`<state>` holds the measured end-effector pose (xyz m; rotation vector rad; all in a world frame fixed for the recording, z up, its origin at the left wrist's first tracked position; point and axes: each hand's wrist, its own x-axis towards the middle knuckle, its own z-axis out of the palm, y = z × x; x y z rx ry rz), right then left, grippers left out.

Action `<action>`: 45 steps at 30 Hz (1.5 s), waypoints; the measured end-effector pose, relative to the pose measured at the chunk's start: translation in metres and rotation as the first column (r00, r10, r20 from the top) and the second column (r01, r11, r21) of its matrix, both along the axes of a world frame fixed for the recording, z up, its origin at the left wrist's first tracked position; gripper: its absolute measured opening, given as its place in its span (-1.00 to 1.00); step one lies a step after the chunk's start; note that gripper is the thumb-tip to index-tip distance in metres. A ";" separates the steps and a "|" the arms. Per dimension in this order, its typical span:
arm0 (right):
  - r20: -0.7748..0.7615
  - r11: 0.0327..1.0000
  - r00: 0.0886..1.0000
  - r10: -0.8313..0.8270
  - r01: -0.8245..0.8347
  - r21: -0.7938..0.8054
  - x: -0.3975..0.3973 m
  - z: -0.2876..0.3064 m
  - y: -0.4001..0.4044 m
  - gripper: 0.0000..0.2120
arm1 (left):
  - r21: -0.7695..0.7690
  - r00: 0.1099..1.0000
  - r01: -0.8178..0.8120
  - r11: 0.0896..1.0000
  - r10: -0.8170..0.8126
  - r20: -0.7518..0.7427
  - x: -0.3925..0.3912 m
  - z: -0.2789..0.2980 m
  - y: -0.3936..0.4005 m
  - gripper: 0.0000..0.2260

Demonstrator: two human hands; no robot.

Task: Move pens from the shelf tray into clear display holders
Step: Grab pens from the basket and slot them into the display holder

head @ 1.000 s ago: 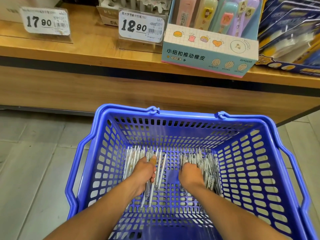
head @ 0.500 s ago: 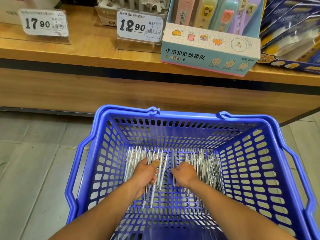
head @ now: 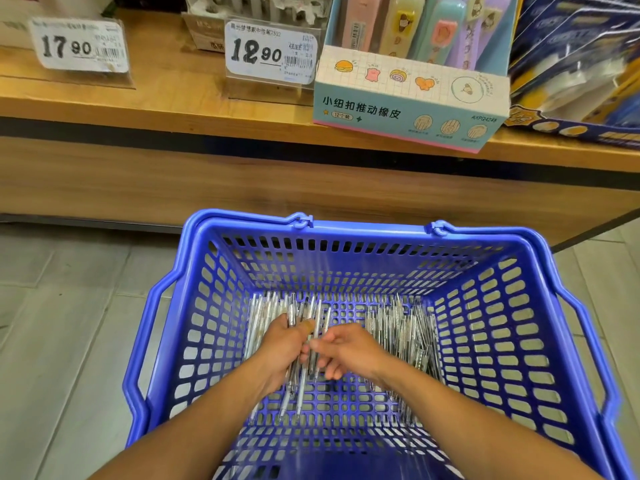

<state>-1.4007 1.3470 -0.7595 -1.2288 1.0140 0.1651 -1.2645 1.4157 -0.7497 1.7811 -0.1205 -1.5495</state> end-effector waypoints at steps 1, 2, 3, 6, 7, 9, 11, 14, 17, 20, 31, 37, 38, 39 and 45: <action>-0.129 0.992 0.992 -0.011 -0.005 -0.124 -0.005 -0.004 -0.004 -0.85 | 0.000 1.000 0.002 1.000 -0.002 -0.008 0.001 -0.001 0.000 -0.60; -0.279 0.962 0.960 -0.030 -0.049 -0.269 -0.010 -0.008 -0.007 -0.85 | 0.001 1.000 0.001 1.000 -0.001 -0.013 0.001 -0.002 0.000 -0.73; -0.409 0.915 0.910 -0.059 -0.115 -0.388 -0.016 -0.013 -0.011 -0.84 | 0.003 1.000 -0.005 1.000 0.005 -0.015 0.001 -0.002 0.001 -0.83; -0.615 0.829 0.784 -0.083 -0.289 -0.479 -0.028 -0.025 -0.013 -0.84 | 0.004 1.000 -0.011 1.000 0.011 0.002 0.002 -0.004 0.002 -0.89; -0.652 0.819 0.754 -0.072 -0.328 -0.470 -0.029 -0.027 -0.012 -0.84 | 0.003 1.000 -0.018 1.000 0.018 0.000 0.002 -0.005 0.002 -0.85; -0.702 0.796 0.711 -0.047 -0.398 -0.457 -0.030 -0.031 -0.011 -0.84 | 0.010 1.000 -0.025 1.000 0.025 -0.012 0.002 -0.005 0.001 -0.79; -0.737 0.774 0.676 -0.018 -0.458 -0.438 -0.029 -0.033 -0.010 -0.85 | 0.024 1.000 -0.012 1.000 0.013 -0.015 0.001 -0.007 0.002 -0.77; -0.772 0.746 0.635 0.018 -0.523 -0.413 -0.026 -0.038 -0.009 -0.87 | 0.032 0.999 -0.036 0.999 0.037 -0.040 0.001 -0.008 0.003 -0.80; -0.773 0.746 0.633 0.046 -0.536 -0.395 -0.024 -0.041 -0.006 -0.85 | 0.023 0.998 -0.033 0.999 0.035 -0.058 0.002 -0.006 0.002 -0.46; -0.716 0.804 0.697 0.022 -0.439 -0.402 -0.023 -0.041 -0.008 -0.90 | 0.020 0.998 -0.030 0.999 0.031 -0.054 0.001 -0.005 0.002 -0.37; 0.048 0.995 0.999 0.021 -0.017 -0.096 0.007 -0.007 0.002 -0.92 | -0.081 0.995 -0.089 0.993 0.086 -0.040 -0.002 -0.003 0.001 -0.11; 0.106 0.999 0.994 0.019 -0.015 -0.040 0.011 -0.004 0.002 -0.88 | -0.077 0.993 -0.117 0.990 0.117 0.004 0.001 -0.008 0.001 -0.25; 0.062 0.998 0.998 -0.001 0.005 -0.063 0.009 -0.007 -0.001 -0.88 | -0.060 0.992 -0.123 0.991 0.124 0.014 0.000 -0.008 0.001 -0.27; -0.039 0.990 0.999 -0.028 0.022 -0.142 0.005 -0.010 -0.005 -0.88 | -0.044 0.991 -0.131 0.990 0.132 0.012 0.000 -0.009 0.000 -0.28; -0.663 0.774 0.747 -0.050 -0.391 -0.498 -0.025 -0.034 -0.010 -0.71 | 0.004 0.997 -0.078 0.997 0.078 -0.004 0.002 -0.012 0.000 -0.33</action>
